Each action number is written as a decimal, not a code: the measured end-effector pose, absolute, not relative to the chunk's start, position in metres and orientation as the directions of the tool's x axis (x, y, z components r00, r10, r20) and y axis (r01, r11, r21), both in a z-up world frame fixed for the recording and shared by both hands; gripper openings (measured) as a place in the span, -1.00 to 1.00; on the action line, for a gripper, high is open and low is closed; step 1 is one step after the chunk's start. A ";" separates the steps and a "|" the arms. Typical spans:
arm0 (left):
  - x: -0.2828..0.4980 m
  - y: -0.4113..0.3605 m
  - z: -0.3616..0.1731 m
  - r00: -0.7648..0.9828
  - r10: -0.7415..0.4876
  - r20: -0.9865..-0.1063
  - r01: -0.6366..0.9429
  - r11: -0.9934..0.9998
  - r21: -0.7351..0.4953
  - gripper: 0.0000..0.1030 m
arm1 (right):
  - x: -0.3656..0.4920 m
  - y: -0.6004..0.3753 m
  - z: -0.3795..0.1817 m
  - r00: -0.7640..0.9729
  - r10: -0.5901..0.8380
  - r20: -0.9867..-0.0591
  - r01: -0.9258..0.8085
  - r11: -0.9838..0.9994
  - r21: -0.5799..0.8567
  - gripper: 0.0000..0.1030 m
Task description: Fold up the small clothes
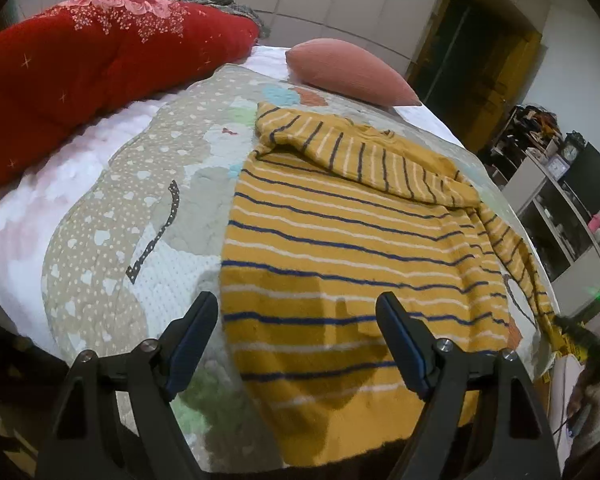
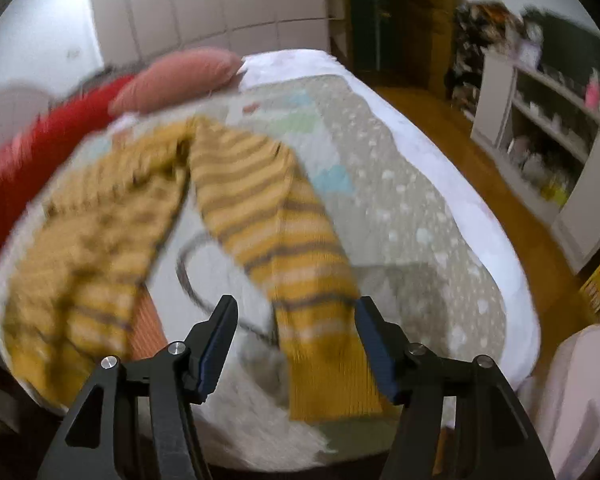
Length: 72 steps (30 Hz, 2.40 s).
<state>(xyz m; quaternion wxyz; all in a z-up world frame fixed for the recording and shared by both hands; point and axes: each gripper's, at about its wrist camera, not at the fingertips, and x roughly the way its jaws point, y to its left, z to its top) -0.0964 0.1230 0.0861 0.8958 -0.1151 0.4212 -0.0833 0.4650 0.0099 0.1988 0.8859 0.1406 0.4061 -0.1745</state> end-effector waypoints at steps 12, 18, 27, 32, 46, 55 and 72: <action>-0.099 0.138 0.073 0.592 -0.295 -0.750 -0.006 0.929 -0.370 0.59 | 0.464 0.041 0.160 0.458 -0.467 -0.756 0.340 0.878 -0.336 -0.66; -0.102 0.146 0.079 0.616 -0.282 -0.736 -0.010 0.931 -0.366 0.59 | 0.434 -0.021 0.224 0.643 -0.209 -0.736 0.465 0.871 0.159 -0.73; -0.113 0.174 0.071 0.635 -0.289 -0.716 -0.051 0.910 -0.413 0.59 | 0.494 -0.042 0.313 0.855 0.109 -0.507 0.277 0.730 0.625 -0.73; -0.123 0.197 0.067 0.662 -0.245 -0.708 -0.083 0.915 -0.394 0.59 | 0.613 0.038 0.340 0.817 0.262 -0.514 0.139 0.775 0.617 -0.73; -0.144 0.268 0.026 0.643 -0.127 -0.755 -0.220 0.914 -0.341 0.59 | 0.879 0.297 0.277 0.563 0.359 -0.744 -0.065 0.917 0.393 -0.73; -0.146 0.278 0.018 0.632 -0.125 -0.765 -0.248 0.903 -0.352 0.59 | 0.930 0.328 0.224 0.458 0.406 -0.791 -0.024 0.895 0.446 -0.09; -0.132 0.203 0.040 0.600 -0.267 -0.754 -0.077 0.919 -0.387 0.59 | 0.706 0.125 0.288 0.635 0.276 -0.722 0.077 0.907 0.414 0.30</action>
